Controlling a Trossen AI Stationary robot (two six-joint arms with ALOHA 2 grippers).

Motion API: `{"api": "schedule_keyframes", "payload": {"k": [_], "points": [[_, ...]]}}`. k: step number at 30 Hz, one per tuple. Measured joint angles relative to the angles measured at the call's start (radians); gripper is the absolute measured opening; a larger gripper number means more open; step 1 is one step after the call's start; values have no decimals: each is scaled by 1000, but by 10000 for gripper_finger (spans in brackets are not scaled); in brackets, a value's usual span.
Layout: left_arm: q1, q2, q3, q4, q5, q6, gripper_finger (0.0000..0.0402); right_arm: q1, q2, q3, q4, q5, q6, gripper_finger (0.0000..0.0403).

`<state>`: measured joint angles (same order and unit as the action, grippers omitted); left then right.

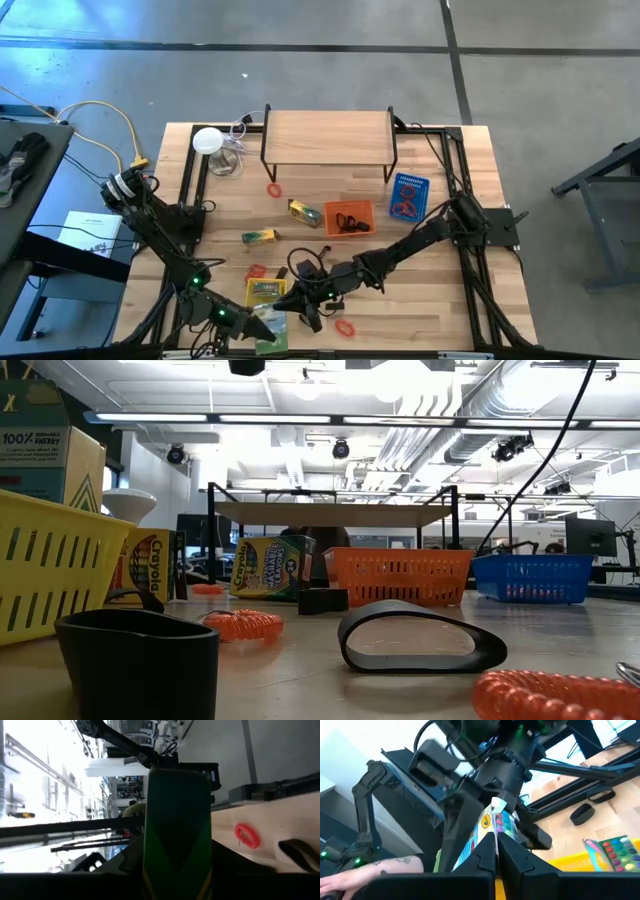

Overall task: Pick & Place Office Desk Supplies
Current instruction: Put the crayon box into the yellow bin

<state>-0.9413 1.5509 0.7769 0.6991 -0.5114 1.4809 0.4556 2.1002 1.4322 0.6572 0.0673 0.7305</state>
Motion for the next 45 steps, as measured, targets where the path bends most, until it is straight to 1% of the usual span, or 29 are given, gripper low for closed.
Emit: {"api": "schedule_keyframes", "payload": {"k": [3,7,11,17,23,31,35,38,41,45], "points": [[-6,0,0,0,1,-38,147,3,0,0,-2,-13,-2,3],[-7,0,0,1,4,-47,162,3,0,0,-1,-15,-2,3],[-7,-1,0,0,9,-104,171,2,0,-1,-1,-9,-27,3],[-26,-1,0,1,45,-193,174,2,0,-1,26,3,-45,3],[-30,-2,0,1,43,-215,174,1,1,-1,67,11,-75,3],[-70,-2,0,-3,48,-270,174,-29,-2,-1,90,26,-80,3],[-86,0,-1,-7,52,-280,175,-53,-4,-1,128,-8,-81,3],[-88,0,-1,-4,28,-279,175,-64,-4,-1,147,-41,-79,3],[-88,0,-1,-6,-7,-276,174,-65,-4,-1,140,-52,-75,3],[-96,0,-1,-7,-67,-224,173,-62,-4,-1,134,-59,-94,3]]}}
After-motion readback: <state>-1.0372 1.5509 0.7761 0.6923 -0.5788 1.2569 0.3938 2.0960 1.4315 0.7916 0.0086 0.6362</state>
